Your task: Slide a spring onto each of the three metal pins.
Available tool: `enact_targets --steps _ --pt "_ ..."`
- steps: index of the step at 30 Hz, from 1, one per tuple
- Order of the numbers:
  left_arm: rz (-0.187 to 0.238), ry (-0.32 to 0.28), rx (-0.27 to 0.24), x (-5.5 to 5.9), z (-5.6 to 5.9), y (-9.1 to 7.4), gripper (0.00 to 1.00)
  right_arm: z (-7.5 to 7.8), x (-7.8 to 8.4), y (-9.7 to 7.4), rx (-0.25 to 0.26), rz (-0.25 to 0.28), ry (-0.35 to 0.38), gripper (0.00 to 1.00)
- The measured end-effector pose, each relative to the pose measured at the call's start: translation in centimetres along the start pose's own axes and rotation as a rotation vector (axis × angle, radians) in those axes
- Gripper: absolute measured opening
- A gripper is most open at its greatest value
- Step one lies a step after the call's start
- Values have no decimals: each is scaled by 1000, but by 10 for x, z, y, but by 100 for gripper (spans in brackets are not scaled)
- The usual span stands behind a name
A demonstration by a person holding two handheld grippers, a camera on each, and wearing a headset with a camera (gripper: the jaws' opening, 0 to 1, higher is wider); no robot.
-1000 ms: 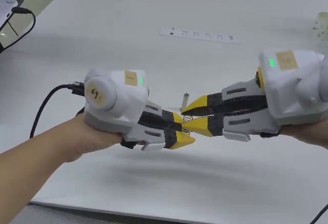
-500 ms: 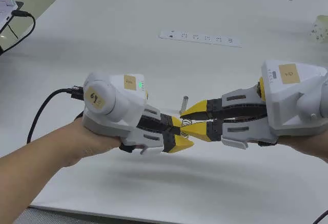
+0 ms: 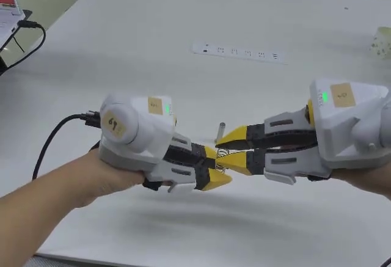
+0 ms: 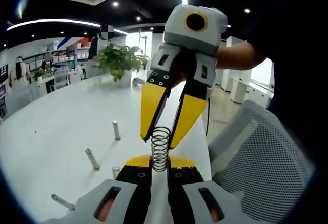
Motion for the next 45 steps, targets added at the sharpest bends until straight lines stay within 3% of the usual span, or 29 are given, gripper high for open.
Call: enact_targets --steps 11,25,45 --pt "-12 -13 -9 2 0 -1 7 -2 -5 3 0 5 -7 7" --pt "-19 -26 -59 6 -10 -8 18 1 -5 1 16 -1 -13 7" --pt "-46 -39 -151 19 -25 -34 32 10 -1 -7 52 -12 -6 7"
Point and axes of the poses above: the centre of the closed fingertips' face, and the gripper's own axes: y roughly forward along the fingers, z roughly to its right, x roughly out of its underside, the point moved 2 cm from there along -y, roughly backward along the fingers, and after that the axes turned 5 degrees about z, right-handed, at the moved point
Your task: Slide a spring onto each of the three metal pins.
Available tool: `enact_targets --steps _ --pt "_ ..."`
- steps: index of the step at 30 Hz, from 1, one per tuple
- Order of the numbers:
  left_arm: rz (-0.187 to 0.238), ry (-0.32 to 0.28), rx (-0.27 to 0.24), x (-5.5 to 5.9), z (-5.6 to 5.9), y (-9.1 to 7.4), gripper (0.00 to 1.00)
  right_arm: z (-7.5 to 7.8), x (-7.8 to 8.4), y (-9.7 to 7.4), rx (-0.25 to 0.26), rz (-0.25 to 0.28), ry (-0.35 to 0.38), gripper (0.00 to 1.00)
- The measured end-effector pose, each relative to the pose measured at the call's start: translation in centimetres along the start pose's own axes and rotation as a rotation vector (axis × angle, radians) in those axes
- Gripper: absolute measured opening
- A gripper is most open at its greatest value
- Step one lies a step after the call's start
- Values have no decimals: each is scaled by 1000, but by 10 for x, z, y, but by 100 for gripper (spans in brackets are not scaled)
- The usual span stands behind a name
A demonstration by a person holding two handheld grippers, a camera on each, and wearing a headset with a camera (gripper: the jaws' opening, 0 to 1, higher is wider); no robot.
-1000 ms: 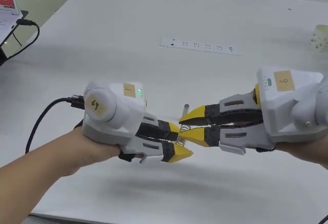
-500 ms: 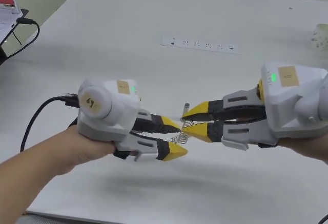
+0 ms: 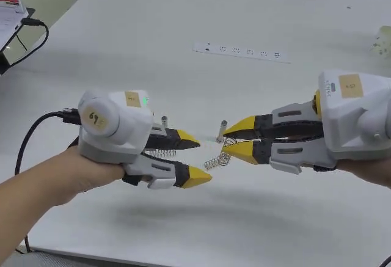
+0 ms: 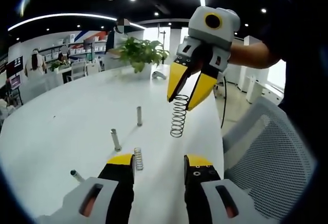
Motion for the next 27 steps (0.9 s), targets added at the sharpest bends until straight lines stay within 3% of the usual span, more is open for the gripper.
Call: enact_targets --steps 10,27 --pt "-2 -17 -64 6 -15 -17 37 5 1 -4 20 -4 1 7" --pt "-39 -60 -169 32 -36 -57 57 19 7 -18 79 -9 16 7"
Point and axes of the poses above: the centre of the closed fingertips' face, and the gripper's own axes: y roughly forward along the fingers, z roughly to its right, x roughly out of its underside, the point moved 2 cm from there along -y, roughly backward along the fingers, and after that the axes turned 5 degrees about z, right-handed, at the moved point
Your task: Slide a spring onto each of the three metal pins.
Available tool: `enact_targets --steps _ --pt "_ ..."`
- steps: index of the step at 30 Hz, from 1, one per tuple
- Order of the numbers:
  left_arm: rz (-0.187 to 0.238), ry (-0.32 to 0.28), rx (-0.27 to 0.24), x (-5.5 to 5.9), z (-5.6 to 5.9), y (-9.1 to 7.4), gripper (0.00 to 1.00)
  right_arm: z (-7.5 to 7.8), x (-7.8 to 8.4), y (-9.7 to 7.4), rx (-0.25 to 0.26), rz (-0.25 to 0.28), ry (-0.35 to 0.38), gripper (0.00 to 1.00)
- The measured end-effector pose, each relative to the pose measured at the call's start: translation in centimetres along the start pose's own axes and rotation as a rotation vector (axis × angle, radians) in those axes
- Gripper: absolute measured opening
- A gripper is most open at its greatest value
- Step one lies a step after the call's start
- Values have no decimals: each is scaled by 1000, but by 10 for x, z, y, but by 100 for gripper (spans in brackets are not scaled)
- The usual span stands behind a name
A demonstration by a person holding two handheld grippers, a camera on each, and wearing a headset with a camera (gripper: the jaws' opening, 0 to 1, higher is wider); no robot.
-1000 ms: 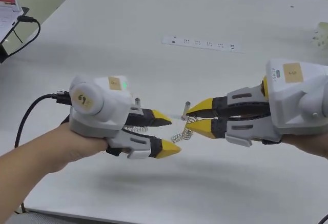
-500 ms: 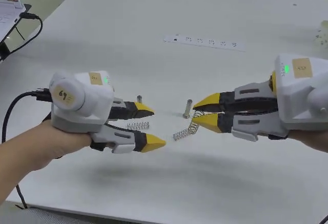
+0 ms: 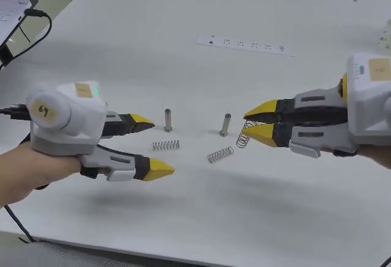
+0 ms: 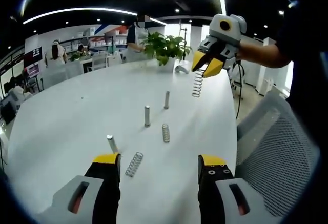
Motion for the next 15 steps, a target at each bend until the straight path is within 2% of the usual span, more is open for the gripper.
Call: enact_targets --steps 5,9,15 --pt "3 -9 -28 4 -6 -6 68 3 2 -3 14 -3 3 7" --pt "-21 -4 -44 10 -7 -10 75 8 5 -8 35 -8 5 7" --pt "1 -31 -81 9 -13 -14 92 13 12 -16 63 -26 8 7"
Point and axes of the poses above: the centre of the closed fingertips' face, and the gripper's own axes: y roughly forward along the fingers, z roughly to its right, x roughly out of its underside, the point moved 2 cm from there along -y, roughly backward along the fingers, and after that the axes turned 5 degrees about z, right-handed, at the moved point
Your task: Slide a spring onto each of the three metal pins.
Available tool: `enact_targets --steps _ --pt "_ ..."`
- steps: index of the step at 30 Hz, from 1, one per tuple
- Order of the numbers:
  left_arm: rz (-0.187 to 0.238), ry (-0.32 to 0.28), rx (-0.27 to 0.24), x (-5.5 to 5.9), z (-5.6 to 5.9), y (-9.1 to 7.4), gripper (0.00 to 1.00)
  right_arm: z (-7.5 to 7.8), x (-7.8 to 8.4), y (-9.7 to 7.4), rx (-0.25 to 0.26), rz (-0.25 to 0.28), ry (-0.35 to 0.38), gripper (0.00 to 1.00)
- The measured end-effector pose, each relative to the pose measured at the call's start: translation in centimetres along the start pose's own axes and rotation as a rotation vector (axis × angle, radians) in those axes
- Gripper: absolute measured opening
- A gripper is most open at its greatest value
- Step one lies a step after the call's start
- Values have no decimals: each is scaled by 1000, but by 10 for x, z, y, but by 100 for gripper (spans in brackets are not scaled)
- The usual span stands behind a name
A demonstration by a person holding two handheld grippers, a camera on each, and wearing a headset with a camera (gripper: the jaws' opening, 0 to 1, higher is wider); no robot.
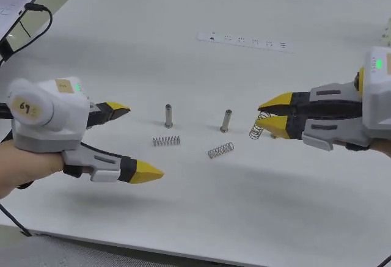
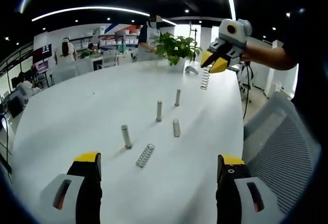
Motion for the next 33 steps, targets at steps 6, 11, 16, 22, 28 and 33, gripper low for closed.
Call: enact_targets --steps 6,11,16,22,28,33 --pt "-3 -3 -7 2 -2 -2 98 5 5 -6 25 -15 -2 7" --pt "1 -13 -12 5 -3 -4 98 10 9 -11 47 -25 -1 7" --pt "10 -23 -29 5 -8 -7 98 20 15 -17 76 -44 -1 7" --pt "4 -25 -32 6 -9 -8 98 37 23 -23 127 -76 2 7" --pt "-3 -23 -33 8 -9 -8 98 57 31 -29 189 -99 12 7" --pt "-4 -26 -35 8 -9 -9 98 71 37 -31 221 -114 21 7"
Point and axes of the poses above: the centre of the closed fingertips' face, and the gripper's own axes: y roughly forward along the fingers, z roughly to its right, x roughly out of its underside, the point moved 2 cm from there along -y, roughly backward along the fingers, and after that the axes turned 5 degrees about z, right-handed, at the moved point
